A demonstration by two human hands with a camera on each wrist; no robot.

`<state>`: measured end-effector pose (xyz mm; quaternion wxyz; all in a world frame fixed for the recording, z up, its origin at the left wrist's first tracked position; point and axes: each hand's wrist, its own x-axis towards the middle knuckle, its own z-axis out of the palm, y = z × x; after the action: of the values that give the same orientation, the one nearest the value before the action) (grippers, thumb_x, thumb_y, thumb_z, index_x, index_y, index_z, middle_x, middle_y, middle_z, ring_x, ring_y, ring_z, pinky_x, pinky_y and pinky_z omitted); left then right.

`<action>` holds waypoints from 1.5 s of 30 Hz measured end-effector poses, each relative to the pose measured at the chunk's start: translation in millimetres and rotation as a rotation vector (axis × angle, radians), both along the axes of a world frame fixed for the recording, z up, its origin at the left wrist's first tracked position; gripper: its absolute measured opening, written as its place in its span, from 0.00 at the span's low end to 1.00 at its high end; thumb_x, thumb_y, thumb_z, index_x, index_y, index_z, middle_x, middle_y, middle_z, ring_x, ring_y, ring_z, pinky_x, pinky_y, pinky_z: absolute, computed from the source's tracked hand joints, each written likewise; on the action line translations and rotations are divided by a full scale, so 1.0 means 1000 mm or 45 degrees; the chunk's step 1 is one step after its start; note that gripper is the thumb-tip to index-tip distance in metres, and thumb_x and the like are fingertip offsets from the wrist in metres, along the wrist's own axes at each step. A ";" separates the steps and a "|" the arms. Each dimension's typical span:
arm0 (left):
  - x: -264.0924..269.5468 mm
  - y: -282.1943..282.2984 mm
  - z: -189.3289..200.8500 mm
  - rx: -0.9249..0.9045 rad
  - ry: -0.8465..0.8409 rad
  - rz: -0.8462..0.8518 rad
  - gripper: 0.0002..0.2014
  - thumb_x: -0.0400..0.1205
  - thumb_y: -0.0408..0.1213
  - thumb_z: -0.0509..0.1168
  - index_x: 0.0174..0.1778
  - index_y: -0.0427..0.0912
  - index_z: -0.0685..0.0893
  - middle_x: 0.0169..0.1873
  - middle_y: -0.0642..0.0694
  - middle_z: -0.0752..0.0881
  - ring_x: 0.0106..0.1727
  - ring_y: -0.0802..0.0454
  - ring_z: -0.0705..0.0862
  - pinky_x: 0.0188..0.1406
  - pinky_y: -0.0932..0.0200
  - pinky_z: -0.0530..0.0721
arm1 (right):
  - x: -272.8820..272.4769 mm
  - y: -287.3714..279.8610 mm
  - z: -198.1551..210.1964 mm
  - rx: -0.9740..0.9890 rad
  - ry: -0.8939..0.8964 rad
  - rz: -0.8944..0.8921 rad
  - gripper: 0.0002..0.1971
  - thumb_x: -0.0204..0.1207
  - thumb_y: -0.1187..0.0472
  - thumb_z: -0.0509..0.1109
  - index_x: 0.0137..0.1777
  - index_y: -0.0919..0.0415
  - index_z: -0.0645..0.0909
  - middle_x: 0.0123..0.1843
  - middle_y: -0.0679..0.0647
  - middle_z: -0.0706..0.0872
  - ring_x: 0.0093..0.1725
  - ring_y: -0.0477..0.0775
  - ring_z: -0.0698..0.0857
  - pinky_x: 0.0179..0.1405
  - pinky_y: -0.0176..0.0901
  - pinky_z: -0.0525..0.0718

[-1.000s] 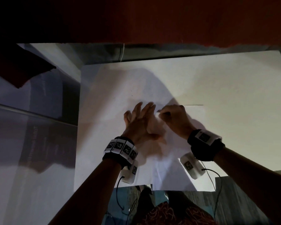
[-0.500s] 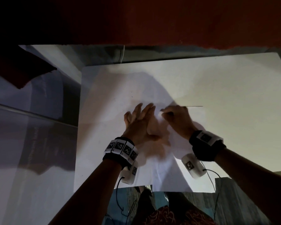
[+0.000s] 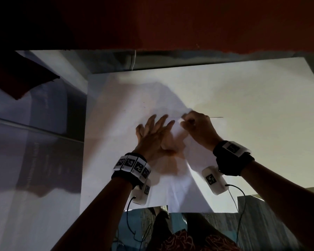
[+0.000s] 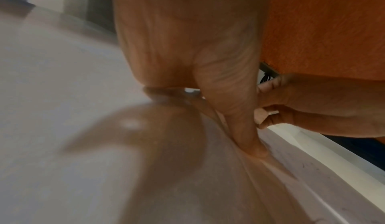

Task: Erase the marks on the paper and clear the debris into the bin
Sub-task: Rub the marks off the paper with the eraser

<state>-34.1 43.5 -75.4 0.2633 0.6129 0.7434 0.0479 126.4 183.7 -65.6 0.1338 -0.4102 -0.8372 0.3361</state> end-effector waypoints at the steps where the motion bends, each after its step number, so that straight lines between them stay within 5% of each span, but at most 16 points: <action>1: 0.000 0.000 -0.001 -0.011 0.005 -0.005 0.58 0.71 0.74 0.71 0.89 0.68 0.43 0.89 0.62 0.34 0.88 0.50 0.29 0.81 0.31 0.43 | 0.000 -0.001 0.004 0.006 0.016 0.014 0.07 0.77 0.56 0.71 0.43 0.59 0.80 0.39 0.52 0.85 0.41 0.60 0.85 0.40 0.48 0.80; 4: -0.001 -0.001 -0.001 -0.029 -0.012 -0.013 0.60 0.69 0.74 0.72 0.90 0.66 0.42 0.89 0.61 0.33 0.88 0.50 0.28 0.82 0.31 0.40 | 0.003 -0.004 0.010 0.093 0.010 0.157 0.08 0.79 0.56 0.69 0.43 0.59 0.77 0.35 0.55 0.85 0.36 0.64 0.84 0.35 0.53 0.80; 8: 0.000 -0.001 -0.005 -0.013 -0.019 -0.020 0.61 0.67 0.75 0.72 0.90 0.65 0.42 0.88 0.61 0.33 0.88 0.48 0.28 0.81 0.29 0.44 | 0.010 -0.016 0.002 0.137 0.010 0.133 0.09 0.78 0.56 0.69 0.45 0.62 0.84 0.44 0.56 0.89 0.43 0.62 0.88 0.42 0.53 0.84; 12: 0.001 0.000 -0.007 0.013 -0.023 -0.022 0.61 0.67 0.75 0.72 0.90 0.65 0.44 0.89 0.61 0.35 0.89 0.47 0.29 0.81 0.29 0.48 | 0.011 -0.051 -0.005 0.060 -0.020 0.425 0.11 0.80 0.56 0.67 0.46 0.63 0.87 0.43 0.57 0.89 0.42 0.58 0.87 0.44 0.52 0.83; 16: 0.002 -0.001 -0.007 -0.010 -0.008 -0.012 0.61 0.67 0.75 0.73 0.89 0.66 0.43 0.88 0.62 0.33 0.88 0.49 0.28 0.80 0.33 0.45 | 0.011 -0.022 0.007 0.201 -0.030 0.131 0.07 0.78 0.63 0.70 0.52 0.63 0.88 0.48 0.59 0.91 0.47 0.65 0.88 0.47 0.53 0.85; 20: 0.001 0.001 -0.011 0.022 -0.005 -0.003 0.61 0.64 0.76 0.73 0.89 0.66 0.46 0.89 0.62 0.36 0.89 0.48 0.30 0.81 0.33 0.49 | 0.006 -0.055 0.007 0.090 -0.046 0.402 0.10 0.76 0.60 0.68 0.42 0.65 0.87 0.40 0.59 0.89 0.39 0.60 0.87 0.40 0.51 0.83; 24: 0.001 0.001 -0.010 0.006 -0.032 -0.010 0.62 0.65 0.76 0.73 0.89 0.66 0.43 0.89 0.62 0.34 0.88 0.48 0.28 0.81 0.32 0.46 | 0.011 -0.032 0.011 0.159 -0.047 0.177 0.09 0.78 0.62 0.69 0.50 0.64 0.89 0.43 0.60 0.91 0.41 0.62 0.89 0.45 0.53 0.85; 29: 0.000 0.002 -0.012 0.024 -0.014 -0.012 0.62 0.64 0.77 0.72 0.89 0.66 0.45 0.88 0.62 0.35 0.88 0.48 0.30 0.81 0.31 0.49 | 0.006 -0.049 0.002 0.087 -0.112 0.359 0.18 0.79 0.51 0.60 0.44 0.62 0.87 0.41 0.55 0.89 0.38 0.56 0.86 0.42 0.54 0.83; 33: -0.001 0.000 -0.015 0.016 -0.030 -0.023 0.62 0.63 0.78 0.69 0.89 0.66 0.44 0.88 0.62 0.34 0.88 0.47 0.29 0.82 0.29 0.48 | 0.006 -0.047 0.009 0.071 -0.035 0.217 0.08 0.77 0.62 0.68 0.42 0.64 0.87 0.36 0.56 0.88 0.34 0.56 0.86 0.37 0.51 0.82; 38: -0.001 0.000 -0.015 0.008 -0.038 -0.020 0.63 0.64 0.77 0.71 0.89 0.65 0.44 0.88 0.63 0.34 0.88 0.47 0.29 0.82 0.30 0.47 | 0.007 -0.045 0.007 0.115 -0.046 0.223 0.07 0.77 0.62 0.70 0.45 0.63 0.88 0.38 0.57 0.89 0.36 0.60 0.87 0.39 0.52 0.84; 42: -0.001 0.000 -0.015 0.021 -0.035 -0.020 0.62 0.61 0.79 0.68 0.89 0.66 0.45 0.89 0.62 0.35 0.89 0.47 0.30 0.82 0.29 0.49 | 0.008 -0.059 0.008 -0.026 -0.074 0.284 0.13 0.78 0.55 0.67 0.36 0.62 0.82 0.32 0.52 0.85 0.31 0.54 0.84 0.34 0.51 0.80; 45: -0.001 0.000 -0.014 -0.003 -0.060 -0.004 0.62 0.65 0.75 0.73 0.90 0.65 0.44 0.88 0.63 0.33 0.88 0.49 0.27 0.82 0.29 0.46 | 0.007 -0.042 0.016 0.073 -0.078 0.268 0.08 0.77 0.62 0.70 0.41 0.65 0.87 0.37 0.58 0.89 0.36 0.60 0.87 0.39 0.54 0.84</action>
<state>-35.2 43.5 -89.8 0.2815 0.6124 0.7362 0.0610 133.1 141.6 -50.0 0.0838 -0.3260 -0.8886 0.3117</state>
